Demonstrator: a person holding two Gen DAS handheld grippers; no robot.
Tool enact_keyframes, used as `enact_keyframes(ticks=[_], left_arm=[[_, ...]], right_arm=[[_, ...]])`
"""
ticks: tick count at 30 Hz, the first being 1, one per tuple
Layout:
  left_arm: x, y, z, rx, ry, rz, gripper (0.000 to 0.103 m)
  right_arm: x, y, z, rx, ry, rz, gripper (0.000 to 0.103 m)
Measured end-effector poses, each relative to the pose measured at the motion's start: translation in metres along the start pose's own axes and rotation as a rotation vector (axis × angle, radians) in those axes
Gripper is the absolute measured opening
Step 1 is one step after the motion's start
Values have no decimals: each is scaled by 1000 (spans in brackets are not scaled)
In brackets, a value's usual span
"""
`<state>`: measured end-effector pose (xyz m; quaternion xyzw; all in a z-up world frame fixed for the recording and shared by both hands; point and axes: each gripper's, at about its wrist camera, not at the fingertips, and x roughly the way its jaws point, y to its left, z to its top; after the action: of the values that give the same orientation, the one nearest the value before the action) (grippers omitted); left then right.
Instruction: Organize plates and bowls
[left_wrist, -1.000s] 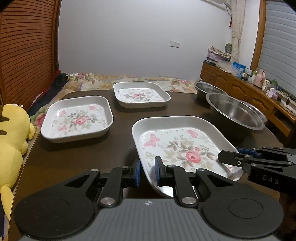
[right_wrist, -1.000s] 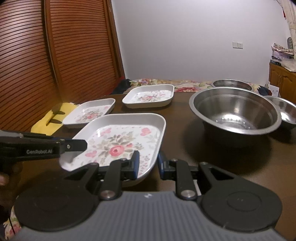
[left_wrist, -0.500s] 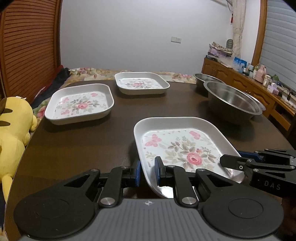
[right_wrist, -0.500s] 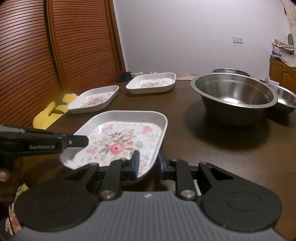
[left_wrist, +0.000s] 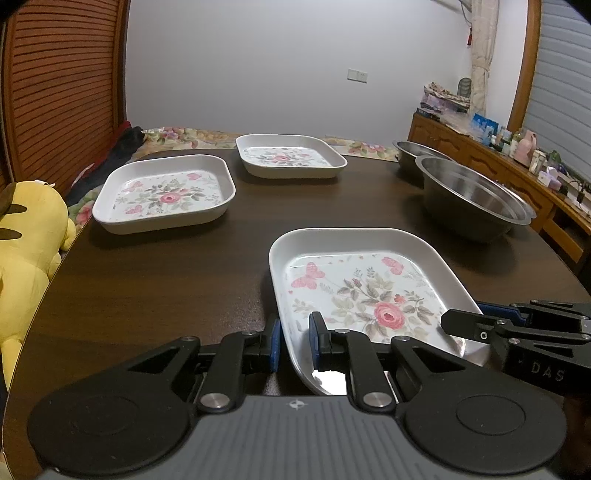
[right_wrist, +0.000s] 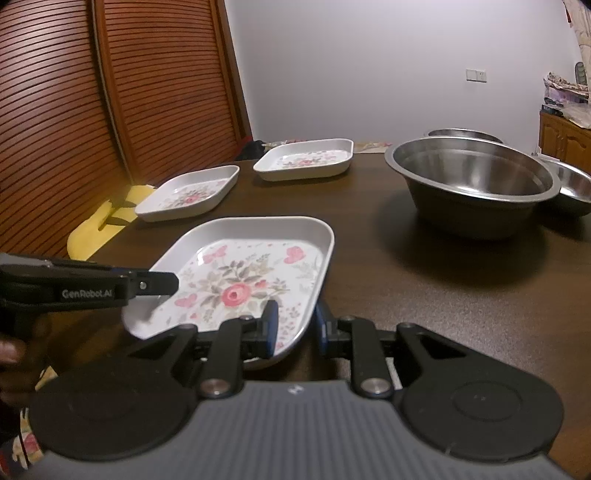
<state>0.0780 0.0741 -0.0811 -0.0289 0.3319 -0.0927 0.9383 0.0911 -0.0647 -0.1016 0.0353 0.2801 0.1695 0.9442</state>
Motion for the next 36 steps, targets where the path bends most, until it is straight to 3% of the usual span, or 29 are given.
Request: enact_keyframes(ticks=[14,19,23,36], left_arm=[[-3,1,1,-10,-8,5,18],[-11,4,12,-3,-35,5,28],[-18,8,28,10,-73,8,35],[3,54,77,-6,-98,75,50]], right_arm=[[-6,-8,6,28,-37,-12,26],[-15,-13,23,14,-83,-11,28],[-16,-10,41,-42,-108,-1,36],[22,13,106,-108,-78,149,41]])
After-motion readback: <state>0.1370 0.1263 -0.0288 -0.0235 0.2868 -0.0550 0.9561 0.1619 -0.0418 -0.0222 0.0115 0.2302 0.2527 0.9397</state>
